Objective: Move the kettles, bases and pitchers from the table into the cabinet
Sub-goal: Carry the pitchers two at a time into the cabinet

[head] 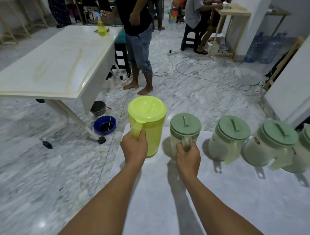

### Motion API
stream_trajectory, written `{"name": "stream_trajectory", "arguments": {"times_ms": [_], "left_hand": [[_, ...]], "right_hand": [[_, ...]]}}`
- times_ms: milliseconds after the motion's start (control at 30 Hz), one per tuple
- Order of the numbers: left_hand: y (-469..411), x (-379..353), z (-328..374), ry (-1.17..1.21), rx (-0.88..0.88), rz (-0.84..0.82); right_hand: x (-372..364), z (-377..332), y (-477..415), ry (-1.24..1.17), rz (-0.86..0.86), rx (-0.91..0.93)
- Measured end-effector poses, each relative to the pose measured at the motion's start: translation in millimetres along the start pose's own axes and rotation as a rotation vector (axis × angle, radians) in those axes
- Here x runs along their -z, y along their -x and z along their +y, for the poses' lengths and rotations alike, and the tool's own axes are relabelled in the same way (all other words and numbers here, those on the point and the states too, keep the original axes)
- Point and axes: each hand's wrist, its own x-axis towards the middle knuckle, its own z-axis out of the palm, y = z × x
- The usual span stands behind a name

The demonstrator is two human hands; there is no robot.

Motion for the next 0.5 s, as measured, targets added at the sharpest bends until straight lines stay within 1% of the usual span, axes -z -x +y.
{"name": "stream_trajectory", "arguments": {"times_ms": [133,267,367,500], "left_hand": [[1.7,1.8,5.6,0.010,-0.047,0.018],[1.2,14.3,10.6,0.022,-0.012,0.011],[3.0,26.5,27.0,0.022,-0.011,-0.016],[13.2,47.6,65.4,0.021,-0.084,-0.058]], "right_hand": [[-3.7,-4.9,4.2,-0.011,0.025,0.008],[0.8,-21.0,15.7,0.006,0.039,0.036],[12.3,-41.1,29.2,-0.003,0.076,0.046],[32.9,-75.1,53.4,-0.038,0.137,0.083]]}}
